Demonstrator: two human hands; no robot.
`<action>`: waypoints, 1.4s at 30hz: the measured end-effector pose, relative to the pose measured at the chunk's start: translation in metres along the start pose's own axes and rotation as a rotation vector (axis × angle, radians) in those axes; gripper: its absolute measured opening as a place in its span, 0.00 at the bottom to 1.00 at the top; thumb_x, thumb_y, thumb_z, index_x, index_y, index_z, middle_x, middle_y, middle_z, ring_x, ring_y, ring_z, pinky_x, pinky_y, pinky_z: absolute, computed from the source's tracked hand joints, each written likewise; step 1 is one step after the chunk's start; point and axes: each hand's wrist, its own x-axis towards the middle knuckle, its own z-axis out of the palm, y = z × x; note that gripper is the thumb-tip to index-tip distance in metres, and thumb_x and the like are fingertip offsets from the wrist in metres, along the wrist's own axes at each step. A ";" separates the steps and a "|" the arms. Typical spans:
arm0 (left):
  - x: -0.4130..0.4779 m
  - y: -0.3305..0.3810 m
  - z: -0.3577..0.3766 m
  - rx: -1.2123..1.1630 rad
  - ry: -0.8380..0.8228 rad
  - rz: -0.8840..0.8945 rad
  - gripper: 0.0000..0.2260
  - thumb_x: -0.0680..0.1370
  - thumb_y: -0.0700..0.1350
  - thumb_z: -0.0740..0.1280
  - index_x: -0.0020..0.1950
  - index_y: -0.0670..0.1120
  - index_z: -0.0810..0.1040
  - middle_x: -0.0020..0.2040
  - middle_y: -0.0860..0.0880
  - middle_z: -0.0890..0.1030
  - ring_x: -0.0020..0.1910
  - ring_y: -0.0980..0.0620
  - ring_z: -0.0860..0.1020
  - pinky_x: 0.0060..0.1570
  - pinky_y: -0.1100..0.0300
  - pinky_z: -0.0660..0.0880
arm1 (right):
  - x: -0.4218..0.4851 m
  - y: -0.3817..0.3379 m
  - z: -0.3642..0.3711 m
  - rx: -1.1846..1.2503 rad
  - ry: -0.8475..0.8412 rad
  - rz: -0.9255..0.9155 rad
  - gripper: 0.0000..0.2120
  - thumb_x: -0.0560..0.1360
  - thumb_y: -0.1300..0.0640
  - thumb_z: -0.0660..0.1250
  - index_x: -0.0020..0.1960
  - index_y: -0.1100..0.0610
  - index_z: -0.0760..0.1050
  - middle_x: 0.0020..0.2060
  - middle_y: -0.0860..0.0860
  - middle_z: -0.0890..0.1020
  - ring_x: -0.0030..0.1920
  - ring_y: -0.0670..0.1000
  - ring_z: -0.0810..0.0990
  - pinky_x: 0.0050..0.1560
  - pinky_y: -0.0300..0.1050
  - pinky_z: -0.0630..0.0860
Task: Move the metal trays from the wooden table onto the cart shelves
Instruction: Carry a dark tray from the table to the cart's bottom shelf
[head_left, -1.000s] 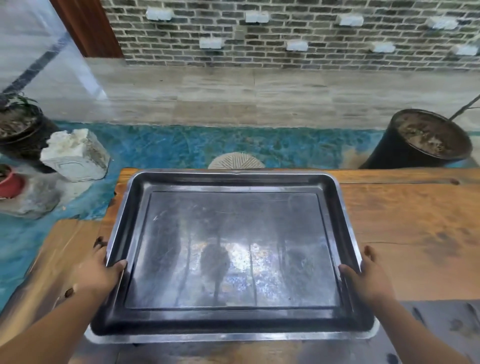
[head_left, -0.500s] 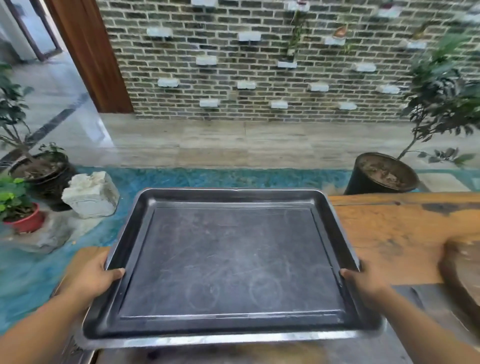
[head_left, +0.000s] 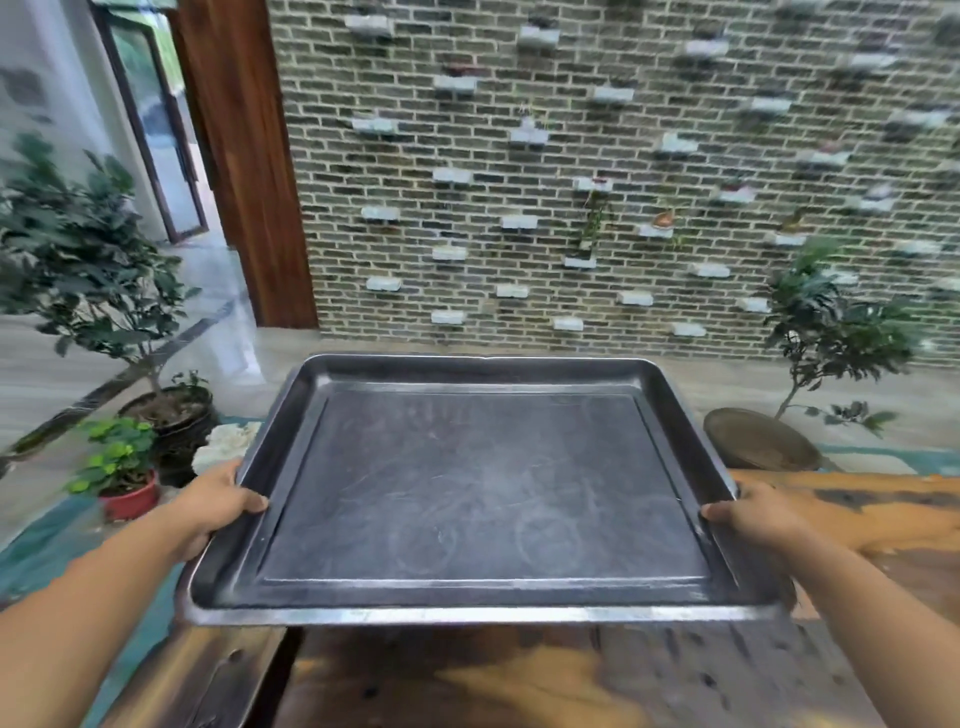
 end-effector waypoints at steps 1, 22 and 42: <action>-0.009 0.001 -0.007 -0.004 -0.001 -0.001 0.17 0.75 0.25 0.62 0.58 0.42 0.74 0.51 0.35 0.81 0.43 0.36 0.80 0.39 0.48 0.78 | -0.002 -0.004 -0.002 0.017 -0.007 -0.026 0.04 0.72 0.67 0.72 0.43 0.62 0.78 0.29 0.54 0.81 0.30 0.53 0.79 0.27 0.39 0.72; -0.379 -0.176 -0.120 0.073 0.692 -0.312 0.13 0.67 0.29 0.74 0.47 0.41 0.79 0.41 0.39 0.83 0.36 0.44 0.80 0.37 0.56 0.74 | -0.116 -0.102 0.137 0.007 -0.606 -0.515 0.07 0.70 0.71 0.70 0.48 0.65 0.78 0.39 0.61 0.83 0.38 0.58 0.81 0.45 0.49 0.76; -0.803 -0.370 -0.217 -0.212 1.362 -0.719 0.12 0.69 0.26 0.71 0.48 0.37 0.77 0.43 0.35 0.82 0.39 0.40 0.80 0.41 0.51 0.76 | -0.562 -0.267 0.383 -0.021 -1.213 -1.012 0.12 0.70 0.74 0.69 0.36 0.58 0.75 0.29 0.51 0.78 0.30 0.50 0.75 0.24 0.32 0.70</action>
